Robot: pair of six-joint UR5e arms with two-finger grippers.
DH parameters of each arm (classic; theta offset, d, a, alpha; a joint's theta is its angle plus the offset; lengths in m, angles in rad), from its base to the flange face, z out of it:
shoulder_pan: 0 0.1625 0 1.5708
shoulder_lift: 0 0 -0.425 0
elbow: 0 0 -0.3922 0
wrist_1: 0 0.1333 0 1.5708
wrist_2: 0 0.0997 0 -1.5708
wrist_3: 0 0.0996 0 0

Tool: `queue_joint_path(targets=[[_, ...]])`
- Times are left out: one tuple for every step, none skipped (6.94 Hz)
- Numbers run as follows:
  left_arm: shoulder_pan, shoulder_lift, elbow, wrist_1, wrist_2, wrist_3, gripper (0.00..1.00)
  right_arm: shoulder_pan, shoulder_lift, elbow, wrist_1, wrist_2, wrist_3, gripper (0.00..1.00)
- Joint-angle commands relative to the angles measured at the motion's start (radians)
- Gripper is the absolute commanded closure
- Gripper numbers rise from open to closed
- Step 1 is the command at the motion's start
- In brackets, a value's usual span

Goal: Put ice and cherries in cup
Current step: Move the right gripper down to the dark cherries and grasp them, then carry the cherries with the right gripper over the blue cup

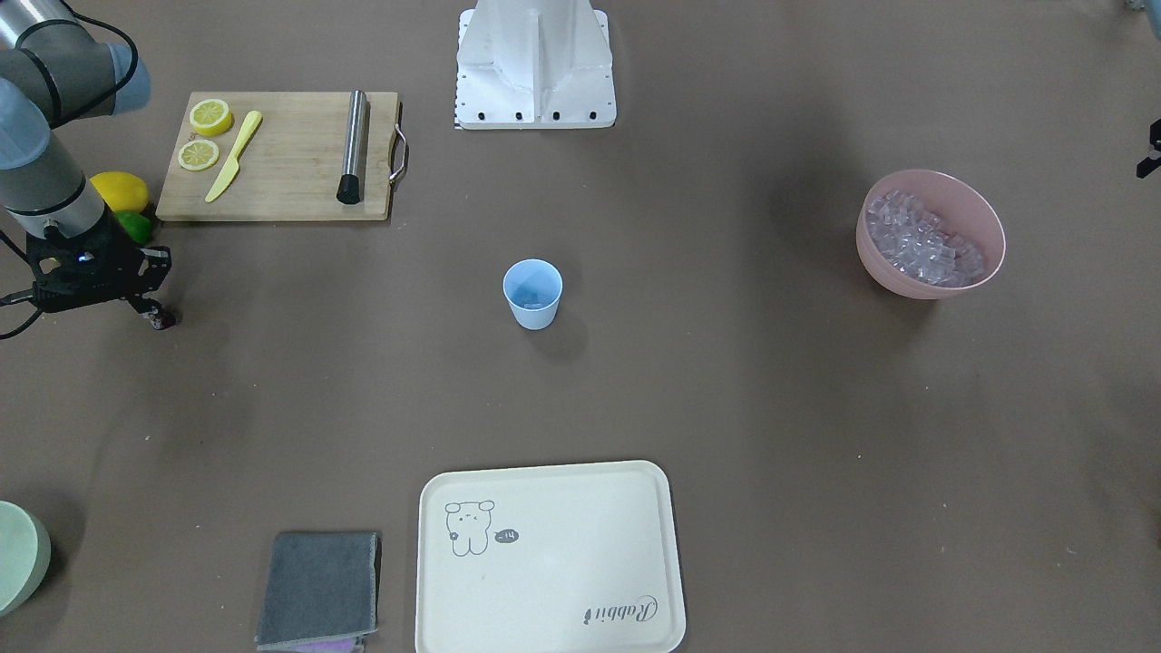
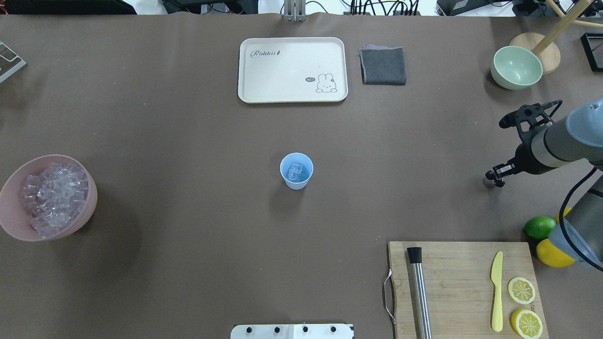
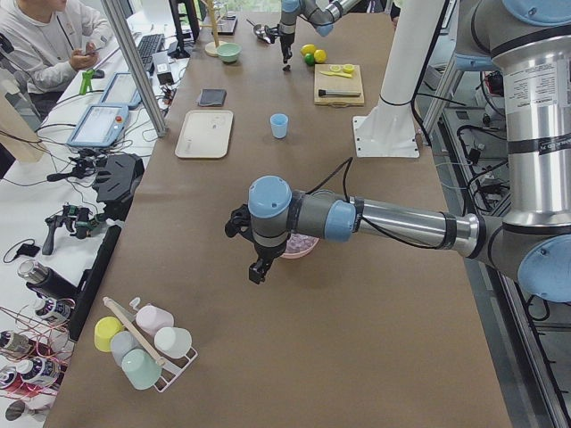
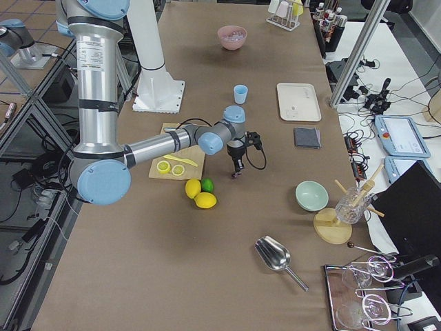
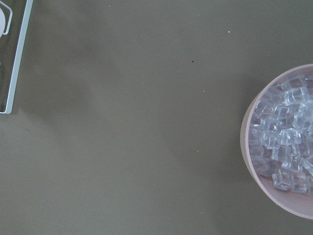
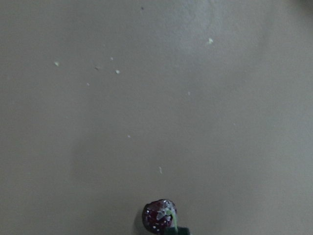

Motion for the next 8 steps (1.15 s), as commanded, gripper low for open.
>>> queue_joint_path(targets=[[0.001, 0.000, 0.001, 0.000, 0.000, 0.000, 0.01, -0.003, 0.111, 0.011, -0.040, -0.001, 0.204, 1.00], [0.001, 0.000, 0.001, 0.000, 0.000, 0.000, 0.01, -0.007, 0.206, 0.011, -0.058, -0.006, 0.378, 1.00], [0.001, 0.000, 0.001, 0.000, 0.000, 0.000, 0.01, -0.045, 0.294, 0.012, -0.060, -0.024, 0.567, 1.00], [-0.001, 0.000, 0.001, 0.000, 0.000, 0.002, 0.01, -0.070, 0.384, 0.019, -0.153, -0.045, 0.675, 1.00], [-0.001, 0.000, 0.001, 0.000, 0.000, 0.002, 0.01, -0.119, 0.523, 0.014, -0.375, -0.088, 0.705, 1.00], [-0.001, 0.000, -0.001, 0.000, 0.000, 0.003, 0.01, -0.173, 0.661, 0.005, -0.583, -0.140, 0.783, 1.00], [-0.001, 0.002, -0.002, 0.000, 0.000, 0.003, 0.01, -0.216, 0.723, -0.009, -0.607, -0.168, 0.869, 1.00], [-0.001, 0.002, -0.001, 0.000, 0.002, 0.003, 0.01, -0.253, 0.773, -0.044, -0.606, -0.203, 0.930, 1.00]])
